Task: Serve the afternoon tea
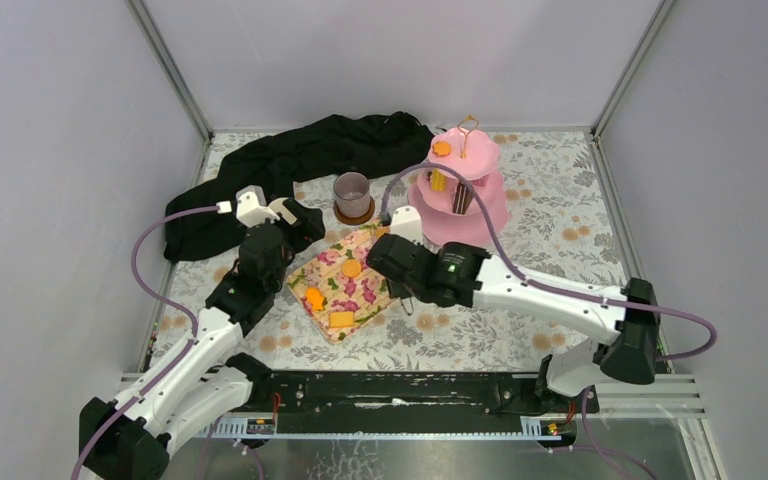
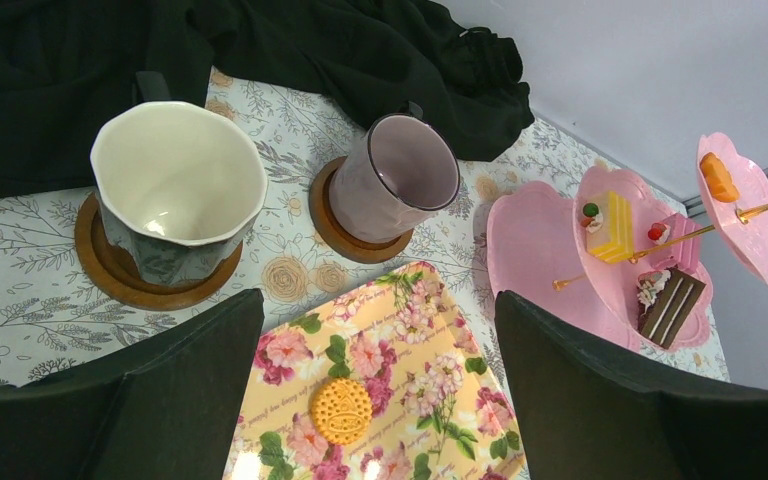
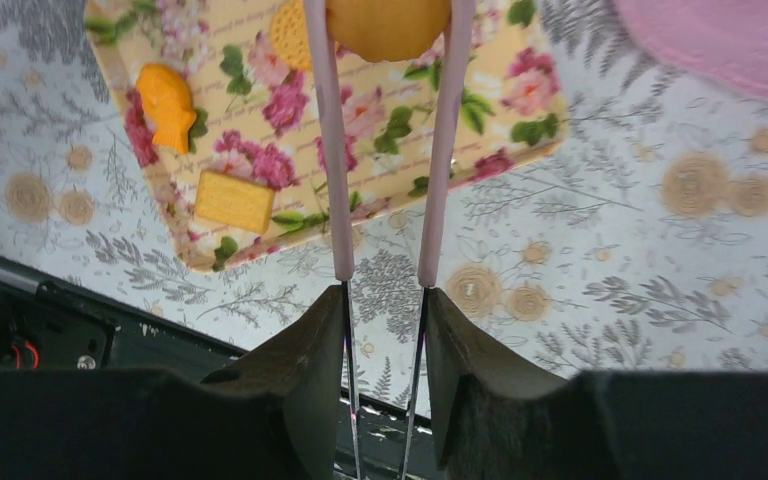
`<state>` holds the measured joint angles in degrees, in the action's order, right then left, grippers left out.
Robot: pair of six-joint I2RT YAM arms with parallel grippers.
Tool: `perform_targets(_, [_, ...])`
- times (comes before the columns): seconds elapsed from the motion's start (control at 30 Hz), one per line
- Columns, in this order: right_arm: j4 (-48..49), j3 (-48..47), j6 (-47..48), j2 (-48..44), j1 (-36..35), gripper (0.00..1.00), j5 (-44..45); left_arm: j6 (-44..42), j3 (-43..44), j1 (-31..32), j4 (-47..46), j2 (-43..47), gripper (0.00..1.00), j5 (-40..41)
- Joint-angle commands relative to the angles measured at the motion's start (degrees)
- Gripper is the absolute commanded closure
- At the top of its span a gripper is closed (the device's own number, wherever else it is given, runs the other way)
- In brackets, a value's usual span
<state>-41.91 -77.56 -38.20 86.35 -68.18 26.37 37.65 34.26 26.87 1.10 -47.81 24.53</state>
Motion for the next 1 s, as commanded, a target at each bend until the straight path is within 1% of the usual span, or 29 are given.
perform_targets(0.0, [-6.9,-5.5,-3.1,-4.8,1.8,0.80,10.2,0.5,0.2,-0.5,-0.1,0.7,0.07,0.6])
perform_targets(0.2, [-8.8,-8.3,-1.0,-9.3,10.0,0.82,11.0,0.4,0.2,-0.5,0.0,0.7,0.07,0.5])
perform_targets(0.43, [-10.8,-11.9,3.2,-10.1,21.4,0.84,9.1,0.4,0.2,-0.4,-0.2,0.3,0.07,0.2])
perform_targets(0.63, [-10.9,-13.7,6.2,-8.6,29.0,0.84,5.4,0.4,0.2,-0.5,-0.2,0.3,0.07,0.1])
perform_targets(0.97, [-8.5,-16.7,11.2,-3.9,38.6,0.84,-1.8,0.3,0.2,-0.5,-0.3,0.2,0.07,0.2])
